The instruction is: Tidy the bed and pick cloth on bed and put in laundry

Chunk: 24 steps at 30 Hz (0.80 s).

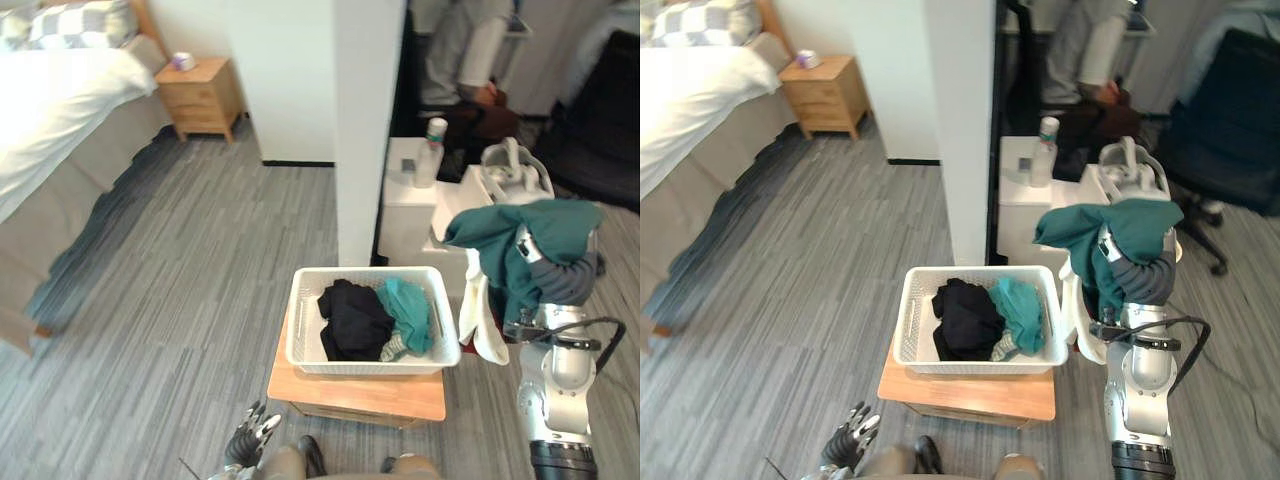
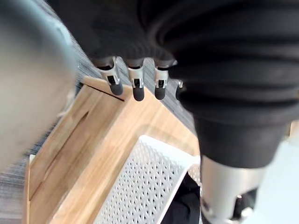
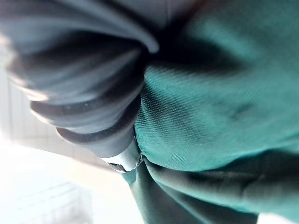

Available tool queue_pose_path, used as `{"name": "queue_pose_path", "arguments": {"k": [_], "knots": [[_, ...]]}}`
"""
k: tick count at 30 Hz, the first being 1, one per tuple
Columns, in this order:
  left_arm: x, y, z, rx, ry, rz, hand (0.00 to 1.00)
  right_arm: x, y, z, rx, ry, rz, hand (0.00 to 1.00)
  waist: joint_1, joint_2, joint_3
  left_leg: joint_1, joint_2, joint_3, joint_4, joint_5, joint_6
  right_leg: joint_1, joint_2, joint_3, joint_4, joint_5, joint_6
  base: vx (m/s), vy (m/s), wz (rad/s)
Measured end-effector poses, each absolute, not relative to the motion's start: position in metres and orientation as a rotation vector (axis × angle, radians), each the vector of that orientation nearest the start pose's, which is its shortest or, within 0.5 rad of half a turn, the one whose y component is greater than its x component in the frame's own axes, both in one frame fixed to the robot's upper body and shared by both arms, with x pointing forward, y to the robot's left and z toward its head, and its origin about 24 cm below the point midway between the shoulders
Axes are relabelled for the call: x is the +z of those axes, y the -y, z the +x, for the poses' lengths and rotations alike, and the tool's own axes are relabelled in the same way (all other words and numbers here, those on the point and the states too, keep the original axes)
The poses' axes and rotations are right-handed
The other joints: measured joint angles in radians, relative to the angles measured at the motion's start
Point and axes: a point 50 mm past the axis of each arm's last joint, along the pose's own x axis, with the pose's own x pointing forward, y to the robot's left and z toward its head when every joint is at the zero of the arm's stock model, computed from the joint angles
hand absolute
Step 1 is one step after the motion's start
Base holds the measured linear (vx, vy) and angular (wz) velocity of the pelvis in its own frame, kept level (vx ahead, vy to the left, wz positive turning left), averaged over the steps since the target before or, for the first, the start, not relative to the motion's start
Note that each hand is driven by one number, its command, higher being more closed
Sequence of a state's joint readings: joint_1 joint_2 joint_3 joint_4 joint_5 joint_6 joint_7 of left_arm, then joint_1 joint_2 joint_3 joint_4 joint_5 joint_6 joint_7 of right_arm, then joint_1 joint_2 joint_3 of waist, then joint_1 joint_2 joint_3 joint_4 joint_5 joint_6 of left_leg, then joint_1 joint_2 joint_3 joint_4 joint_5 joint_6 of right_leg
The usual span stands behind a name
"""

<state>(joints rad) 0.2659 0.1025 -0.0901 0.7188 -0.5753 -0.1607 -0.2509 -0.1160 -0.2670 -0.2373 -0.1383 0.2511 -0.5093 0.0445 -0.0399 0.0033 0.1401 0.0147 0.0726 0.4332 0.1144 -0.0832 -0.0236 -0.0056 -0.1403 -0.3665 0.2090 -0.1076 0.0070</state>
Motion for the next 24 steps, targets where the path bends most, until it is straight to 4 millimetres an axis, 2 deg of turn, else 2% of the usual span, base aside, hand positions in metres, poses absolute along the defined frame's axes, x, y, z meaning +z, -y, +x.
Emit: {"name": "queue_pose_path", "arguments": {"k": [2,3,8,10,14,18,24], "knots": [[-0.132,-0.171,0.107,0.028,-0.754,-0.470,0.00,0.173,0.231,0.244,-0.110,0.815,-0.118,1.00,-0.002,0.001,0.000,0.036,-0.051,-0.030,-0.122,0.060,0.026,0.010,-0.019,0.001,-0.003,0.006,0.008,-0.17,0.137,0.47],[-0.132,-0.170,0.107,0.012,-0.768,-0.462,0.00,0.178,0.231,0.249,-0.115,0.811,-0.145,1.00,0.000,0.006,0.000,0.058,-0.074,-0.048,-0.190,0.086,0.044,0.009,-0.029,0.005,-0.004,0.017,0.026,-0.19,0.180,0.46],[-0.139,-0.175,0.097,-0.018,-0.853,-0.399,0.00,0.193,0.236,0.268,-0.148,0.765,-0.198,1.00,-0.001,-0.013,0.008,0.062,-0.108,-0.095,-0.218,0.113,0.073,0.008,-0.050,0.055,0.020,0.039,0.035,-0.12,0.124,0.34],[-0.142,-0.181,0.094,-0.007,-0.876,-0.384,0.00,0.194,0.239,0.277,-0.164,0.726,-0.207,1.00,0.001,-0.022,0.006,0.057,-0.110,-0.099,-0.218,0.113,0.074,0.008,-0.050,0.089,0.026,0.048,0.021,-0.06,0.063,0.43],[-0.142,-0.190,0.091,0.016,-0.885,-0.376,0.00,0.191,0.243,0.289,-0.180,0.674,-0.201,1.00,0.004,-0.030,0.002,0.055,-0.109,-0.072,-0.218,0.121,0.078,0.018,-0.053,0.101,0.003,0.050,0.019,-0.01,0.004,0.20],[-0.143,-0.192,0.085,0.014,-0.899,-0.379,0.00,0.181,0.245,0.305,-0.168,0.583,-0.220,1.00,0.030,-0.028,0.003,0.063,-0.106,-0.044,-0.218,0.129,0.068,0.020,-0.051,0.126,-0.014,0.051,0.019,0.00,-0.030,-0.18],[-0.143,-0.190,0.086,-0.037,-0.909,-0.340,0.00,0.182,0.236,0.321,-0.133,0.540,-0.214,1.00,0.032,-0.011,0.014,0.064,-0.091,-0.023,-0.218,0.146,0.067,0.018,-0.041,0.131,-0.022,0.058,0.031,-0.01,-0.046,-0.09]]}}
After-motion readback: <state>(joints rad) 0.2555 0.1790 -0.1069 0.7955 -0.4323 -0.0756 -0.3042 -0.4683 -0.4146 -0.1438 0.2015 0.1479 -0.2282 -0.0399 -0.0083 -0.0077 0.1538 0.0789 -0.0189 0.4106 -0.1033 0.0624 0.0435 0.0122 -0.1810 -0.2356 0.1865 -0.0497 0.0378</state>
